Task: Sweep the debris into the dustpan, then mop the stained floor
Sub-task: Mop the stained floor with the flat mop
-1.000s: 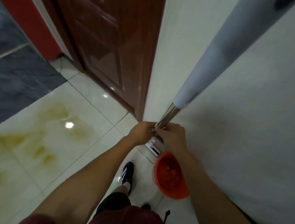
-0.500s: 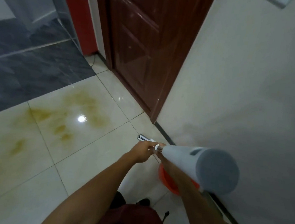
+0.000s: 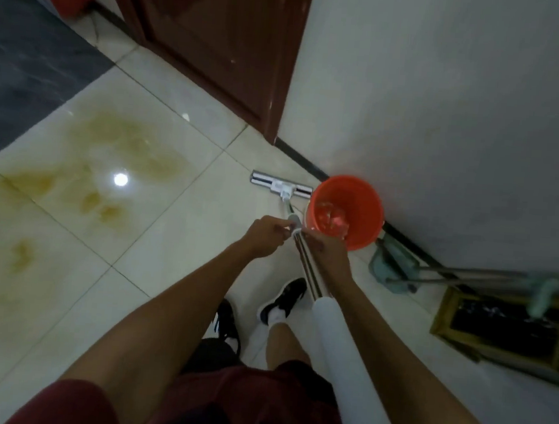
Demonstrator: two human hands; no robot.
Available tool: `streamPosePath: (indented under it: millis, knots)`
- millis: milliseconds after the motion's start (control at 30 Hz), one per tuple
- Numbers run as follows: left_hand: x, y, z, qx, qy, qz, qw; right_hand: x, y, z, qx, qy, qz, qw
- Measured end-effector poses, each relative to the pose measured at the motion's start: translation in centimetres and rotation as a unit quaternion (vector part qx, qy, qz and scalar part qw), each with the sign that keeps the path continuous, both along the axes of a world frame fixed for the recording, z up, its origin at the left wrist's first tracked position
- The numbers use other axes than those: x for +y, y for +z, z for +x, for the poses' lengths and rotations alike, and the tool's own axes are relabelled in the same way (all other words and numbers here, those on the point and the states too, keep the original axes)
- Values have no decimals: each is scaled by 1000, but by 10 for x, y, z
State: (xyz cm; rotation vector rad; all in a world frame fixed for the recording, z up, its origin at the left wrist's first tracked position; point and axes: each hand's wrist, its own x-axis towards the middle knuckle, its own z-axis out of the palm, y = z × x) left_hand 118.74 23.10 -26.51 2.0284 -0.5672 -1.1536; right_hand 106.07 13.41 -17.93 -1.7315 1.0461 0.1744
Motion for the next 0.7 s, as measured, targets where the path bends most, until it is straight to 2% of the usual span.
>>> streamPosePath:
  millis: [33, 167, 267, 367, 467, 533, 600, 700]
  knots:
    - [2, 0, -5, 26, 19, 9, 999, 4, -1, -7, -7, 3, 2, 1000]
    - [9, -14, -33, 132, 85, 34, 987, 15, -11, -30, 35, -119, 147, 981]
    - [7, -31, -56, 192, 159, 58, 967, 28, -25, -48, 96, -118, 175, 973]
    - [0, -54, -70, 246, 234, 77, 937, 43, -39, -59, 134, -155, 272, 940]
    - [-13, -75, -76, 294, 270, 107, 910, 44, -52, -63, 218, -124, 267, 931]
    - [-24, -88, -81, 345, 269, 112, 892, 40, -58, -68, 241, -102, 249, 933]
    - [-36, -95, -87, 409, 275, 106, 864, 40, -61, -75, 251, -70, 200, 944]
    - [-50, -108, -99, 404, 303, 118, 855, 41, -67, -89, 241, -26, 110, 964]
